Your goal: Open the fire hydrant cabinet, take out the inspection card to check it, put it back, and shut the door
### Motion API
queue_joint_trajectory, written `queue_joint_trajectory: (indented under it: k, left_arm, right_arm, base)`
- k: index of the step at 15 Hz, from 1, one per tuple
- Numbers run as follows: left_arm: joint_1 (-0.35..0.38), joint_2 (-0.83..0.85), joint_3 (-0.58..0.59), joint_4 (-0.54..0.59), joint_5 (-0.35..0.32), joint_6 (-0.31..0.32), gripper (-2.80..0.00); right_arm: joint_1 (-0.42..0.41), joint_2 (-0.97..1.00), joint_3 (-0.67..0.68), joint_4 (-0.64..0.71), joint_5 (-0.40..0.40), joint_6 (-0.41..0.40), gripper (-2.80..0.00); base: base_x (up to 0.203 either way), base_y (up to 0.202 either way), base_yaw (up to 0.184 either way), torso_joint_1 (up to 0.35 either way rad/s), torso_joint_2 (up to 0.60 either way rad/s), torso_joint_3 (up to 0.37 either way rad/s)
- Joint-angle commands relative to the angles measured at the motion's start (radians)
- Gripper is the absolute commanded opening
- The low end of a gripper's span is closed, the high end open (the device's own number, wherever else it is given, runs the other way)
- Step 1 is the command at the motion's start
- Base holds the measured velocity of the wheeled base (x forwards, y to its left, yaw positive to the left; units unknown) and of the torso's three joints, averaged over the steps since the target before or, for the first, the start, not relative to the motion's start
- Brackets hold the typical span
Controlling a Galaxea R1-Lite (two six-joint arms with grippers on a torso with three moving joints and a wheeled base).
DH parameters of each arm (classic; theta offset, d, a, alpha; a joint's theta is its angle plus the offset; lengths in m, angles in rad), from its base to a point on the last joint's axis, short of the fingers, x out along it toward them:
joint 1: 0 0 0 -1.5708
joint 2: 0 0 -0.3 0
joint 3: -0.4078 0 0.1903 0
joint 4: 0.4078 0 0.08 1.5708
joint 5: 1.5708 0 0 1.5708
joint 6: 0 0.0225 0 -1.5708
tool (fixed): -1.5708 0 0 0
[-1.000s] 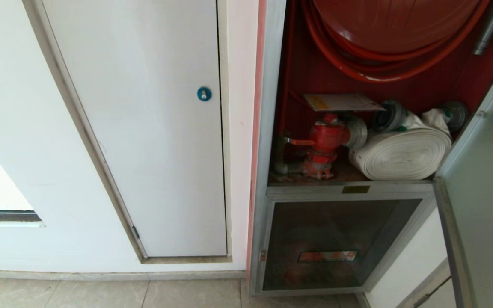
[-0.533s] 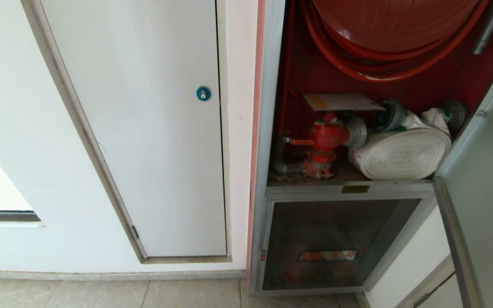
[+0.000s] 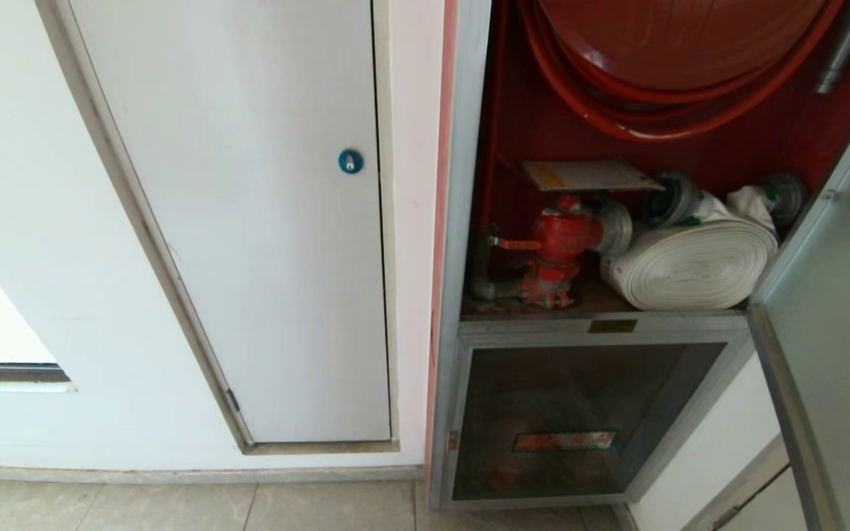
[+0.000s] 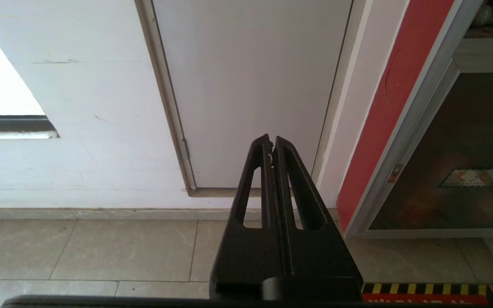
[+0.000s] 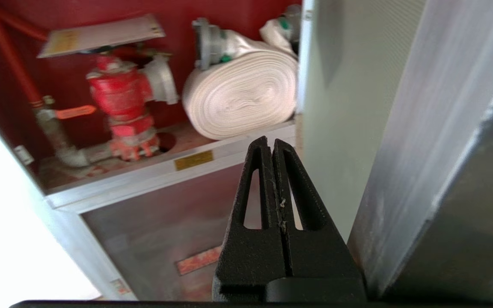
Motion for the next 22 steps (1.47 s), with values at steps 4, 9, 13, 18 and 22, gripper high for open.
queue_joint_trajectory:
  k: [4,9,13,18,22]
  left_arm:
    - [0.0,0.001,0.0,0.0,0.0,0.0,-2.8]
    - [0.0,0.001,0.0,0.0,0.0,0.0,-2.8]
    - [0.0,0.001,0.0,0.0,0.0,0.0,-2.8]
    - [0.0,0.0,0.0,0.0,0.0,0.0,-2.8]
    - [0.0,0.0,0.0,0.0,0.0,0.0,-2.8]
  right_arm:
    - [-0.038,-0.012,-0.002,0.004,-0.003,-0.002,-2.8]
    - [-0.078,-0.032,-0.002,0.012,-0.004,-0.003,-2.8]
    - [-0.104,-0.048,-0.004,0.012,-0.004,-0.006,-2.8]
    - [-0.125,-0.104,-0.005,0.011,-0.004,-0.029,-2.8]
    - [-0.143,-0.144,-0.007,0.011,-0.004,-0.035,-2.8]
  base:
    - [0.0,0.0,0.0,0.0,0.0,0.0]
    - [0.0,0.0,0.0,0.0,0.0,0.0]
    - [0.0,0.0,0.0,0.0,0.0,0.0]
    - [0.0,0.0,0.0,0.0,0.0,0.0]
    - [0.0,0.0,0.0,0.0,0.0,0.0]
